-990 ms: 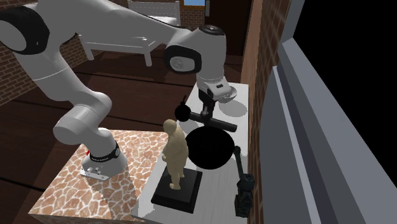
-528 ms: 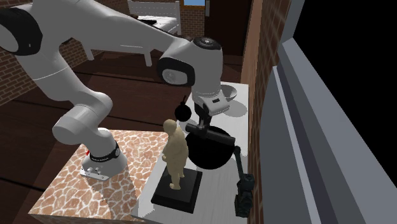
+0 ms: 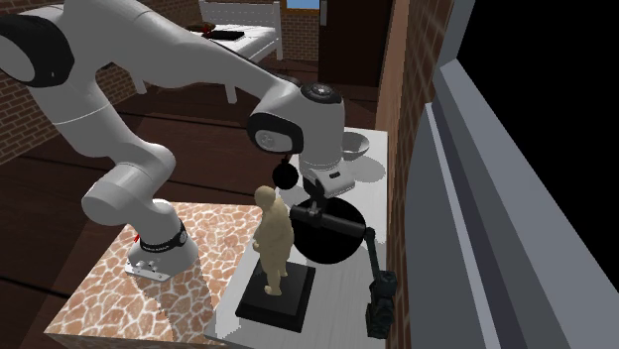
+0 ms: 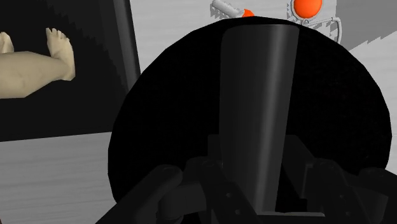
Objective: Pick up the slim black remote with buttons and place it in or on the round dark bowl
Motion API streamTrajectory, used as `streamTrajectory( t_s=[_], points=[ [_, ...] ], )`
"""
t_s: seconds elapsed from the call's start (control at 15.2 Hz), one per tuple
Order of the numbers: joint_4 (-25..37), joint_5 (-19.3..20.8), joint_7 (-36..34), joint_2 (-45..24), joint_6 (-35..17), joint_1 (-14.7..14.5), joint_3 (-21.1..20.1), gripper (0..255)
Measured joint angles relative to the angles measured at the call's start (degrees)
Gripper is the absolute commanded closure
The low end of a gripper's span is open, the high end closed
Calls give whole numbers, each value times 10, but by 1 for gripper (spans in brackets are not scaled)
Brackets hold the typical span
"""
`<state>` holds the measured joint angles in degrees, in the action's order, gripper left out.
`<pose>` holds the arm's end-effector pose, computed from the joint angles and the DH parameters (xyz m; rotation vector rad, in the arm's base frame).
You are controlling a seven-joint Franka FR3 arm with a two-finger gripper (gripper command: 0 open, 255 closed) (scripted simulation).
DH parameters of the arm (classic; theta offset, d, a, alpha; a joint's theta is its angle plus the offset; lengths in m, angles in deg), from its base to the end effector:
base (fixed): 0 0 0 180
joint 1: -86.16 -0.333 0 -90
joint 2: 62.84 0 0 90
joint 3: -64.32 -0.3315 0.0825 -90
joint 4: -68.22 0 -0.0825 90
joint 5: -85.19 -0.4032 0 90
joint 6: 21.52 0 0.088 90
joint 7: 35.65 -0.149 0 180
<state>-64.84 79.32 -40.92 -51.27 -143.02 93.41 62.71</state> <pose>0.4880 -0.0398 0.3853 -3.0370 0.3732 -0.0008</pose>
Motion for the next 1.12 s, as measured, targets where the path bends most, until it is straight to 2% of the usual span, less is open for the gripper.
streamTrajectory(
  t_s=[0.4,0.46,0.86,1.12],
  points=[
    [-4,-1,-1,-2,-7,-1,-1,255],
    [-4,-1,-1,-2,-7,-1,-1,0],
    [-5,-1,-1,-2,-7,-1,-1,0],
    [32,3,-3,21,51,1,2,0]
  ],
)
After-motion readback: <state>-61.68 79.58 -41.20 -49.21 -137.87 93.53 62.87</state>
